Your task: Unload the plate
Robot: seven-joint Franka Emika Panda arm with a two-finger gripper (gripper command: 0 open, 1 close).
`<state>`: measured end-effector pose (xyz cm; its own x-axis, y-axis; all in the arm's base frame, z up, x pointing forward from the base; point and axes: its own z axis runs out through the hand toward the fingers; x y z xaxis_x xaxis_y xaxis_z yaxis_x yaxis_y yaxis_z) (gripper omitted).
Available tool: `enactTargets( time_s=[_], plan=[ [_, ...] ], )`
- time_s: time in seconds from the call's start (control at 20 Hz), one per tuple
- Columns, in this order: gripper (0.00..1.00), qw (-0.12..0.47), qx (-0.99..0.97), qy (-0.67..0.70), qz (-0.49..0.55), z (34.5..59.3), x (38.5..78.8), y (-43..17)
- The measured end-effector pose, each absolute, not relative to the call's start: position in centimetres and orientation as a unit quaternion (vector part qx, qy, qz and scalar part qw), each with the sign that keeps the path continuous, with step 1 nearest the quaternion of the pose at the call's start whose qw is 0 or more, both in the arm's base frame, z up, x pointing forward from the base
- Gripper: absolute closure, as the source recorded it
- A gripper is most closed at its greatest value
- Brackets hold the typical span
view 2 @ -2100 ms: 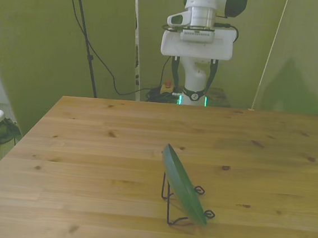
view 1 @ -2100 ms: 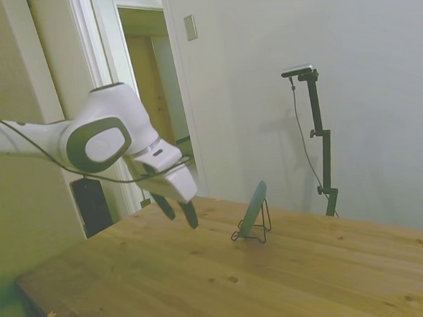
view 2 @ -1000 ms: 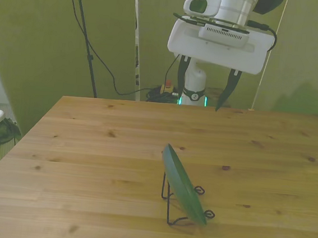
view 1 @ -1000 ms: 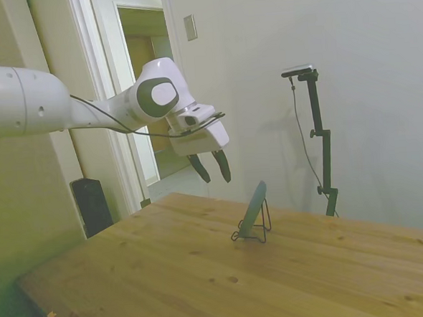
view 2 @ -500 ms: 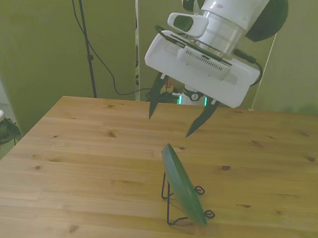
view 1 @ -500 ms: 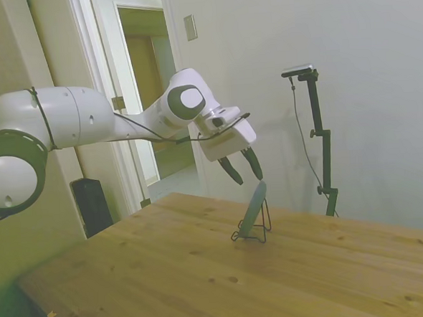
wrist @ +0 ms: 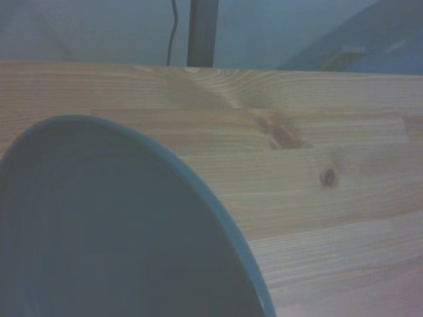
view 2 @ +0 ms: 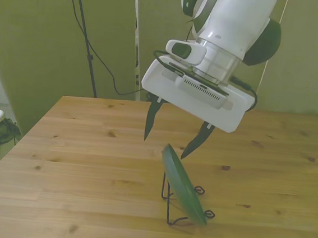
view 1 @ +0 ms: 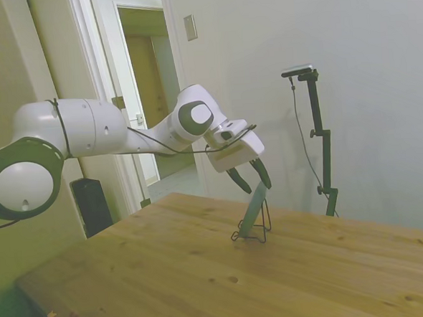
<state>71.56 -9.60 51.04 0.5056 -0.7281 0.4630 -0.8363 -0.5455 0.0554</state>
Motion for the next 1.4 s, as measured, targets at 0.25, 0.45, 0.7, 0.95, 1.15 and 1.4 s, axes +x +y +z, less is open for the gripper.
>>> enactTargets(
  time_s=[0.25,0.45,0.7,0.95,1.15,1.4],
  plan=[
    [1.0,0.136,0.856,-0.458,0.198,50.1,71.7,-10.2],
    [1.0,0.131,0.856,-0.458,0.201,50.0,71.8,-10.1],
    [1.0,0.121,0.857,-0.46,0.197,49.4,72.1,-9.9],
    [1.0,0.115,0.859,-0.459,0.196,48.9,72.3,-9.6],
    [1.0,0.113,0.86,-0.457,0.196,48.8,72.4,-9.4],
    [1.0,0.112,0.859,-0.458,0.201,49.3,72.5,-9.4]
  ],
)
